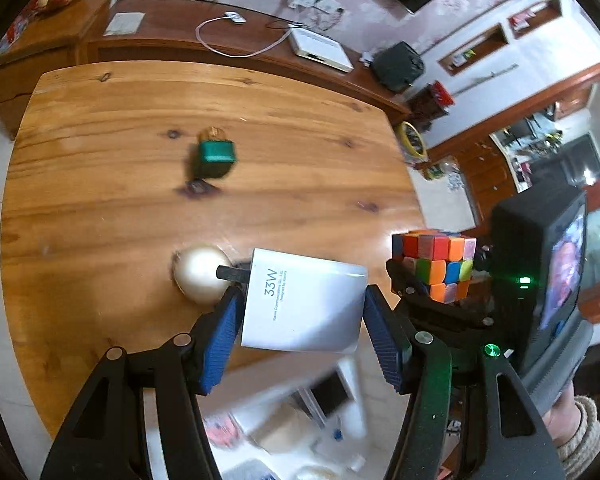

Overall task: Organize rigid objects
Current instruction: 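Carry the charger into the tray with the left tool while the right tool carries the cube there, then lower and open the left tool on the charger while the right tool releases the cube, then lift both tools out of the tray toward the gold compact and green bottle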

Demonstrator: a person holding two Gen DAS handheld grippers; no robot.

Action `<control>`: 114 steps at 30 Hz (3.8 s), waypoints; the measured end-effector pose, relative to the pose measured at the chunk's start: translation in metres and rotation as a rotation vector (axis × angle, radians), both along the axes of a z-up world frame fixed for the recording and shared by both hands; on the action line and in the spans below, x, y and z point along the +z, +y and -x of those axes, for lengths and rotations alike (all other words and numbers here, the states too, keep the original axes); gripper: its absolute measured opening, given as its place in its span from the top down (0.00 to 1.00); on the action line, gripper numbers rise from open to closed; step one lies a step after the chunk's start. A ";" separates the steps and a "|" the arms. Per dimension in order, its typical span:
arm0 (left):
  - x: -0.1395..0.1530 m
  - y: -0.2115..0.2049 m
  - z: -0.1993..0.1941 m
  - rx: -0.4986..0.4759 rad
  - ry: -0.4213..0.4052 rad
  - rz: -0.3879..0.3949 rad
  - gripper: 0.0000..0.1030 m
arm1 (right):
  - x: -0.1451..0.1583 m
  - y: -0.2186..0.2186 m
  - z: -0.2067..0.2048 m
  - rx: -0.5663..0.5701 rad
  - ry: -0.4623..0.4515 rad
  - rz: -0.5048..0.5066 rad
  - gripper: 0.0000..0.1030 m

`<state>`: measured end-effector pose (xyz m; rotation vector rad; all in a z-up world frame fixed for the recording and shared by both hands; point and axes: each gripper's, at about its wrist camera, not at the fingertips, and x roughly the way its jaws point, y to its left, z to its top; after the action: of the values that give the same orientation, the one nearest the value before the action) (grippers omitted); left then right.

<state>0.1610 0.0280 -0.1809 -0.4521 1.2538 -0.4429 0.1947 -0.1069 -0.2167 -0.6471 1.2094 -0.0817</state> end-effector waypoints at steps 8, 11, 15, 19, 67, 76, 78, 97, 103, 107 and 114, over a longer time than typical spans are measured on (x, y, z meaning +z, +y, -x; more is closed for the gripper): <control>0.017 -0.009 0.055 -0.057 -0.009 -0.009 0.37 | 0.041 -0.001 0.070 0.051 -0.049 -0.065 0.38; 0.019 -0.007 0.075 -0.068 -0.003 -0.023 0.37 | 0.048 -0.004 0.096 0.064 -0.039 -0.089 0.38; 0.016 -0.005 0.099 -0.075 0.010 -0.059 0.37 | 0.048 -0.003 0.132 0.059 -0.013 -0.124 0.38; 0.007 -0.009 0.122 -0.092 0.033 -0.089 0.37 | 0.043 -0.005 0.162 0.046 0.014 -0.168 0.38; -0.047 -0.028 0.186 -0.166 0.223 -0.181 0.37 | -0.019 -0.011 0.232 -0.028 0.214 -0.324 0.38; -0.043 -0.028 0.186 -0.160 0.216 -0.181 0.37 | -0.016 -0.008 0.234 -0.008 0.203 -0.301 0.34; -0.038 -0.028 0.185 -0.156 0.192 -0.180 0.36 | -0.015 -0.009 0.233 -0.013 0.201 -0.302 0.34; 0.017 0.003 0.159 -0.054 0.041 -0.243 0.17 | 0.026 -0.018 0.216 -0.016 0.115 -0.367 0.32; 0.037 0.018 0.139 -0.023 -0.011 -0.269 0.17 | 0.053 -0.019 0.192 -0.019 0.092 -0.445 0.32; 0.050 0.024 0.121 -0.008 -0.052 -0.312 0.17 | 0.070 -0.015 0.168 -0.011 0.077 -0.481 0.32; 0.069 0.028 0.077 0.008 -0.112 -0.370 0.17 | 0.101 -0.001 0.105 0.020 0.052 -0.518 0.32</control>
<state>0.0835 0.0561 -0.1119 -0.1164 1.1924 -0.2177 0.0895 -0.1078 -0.1161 -0.2077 1.2095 0.2607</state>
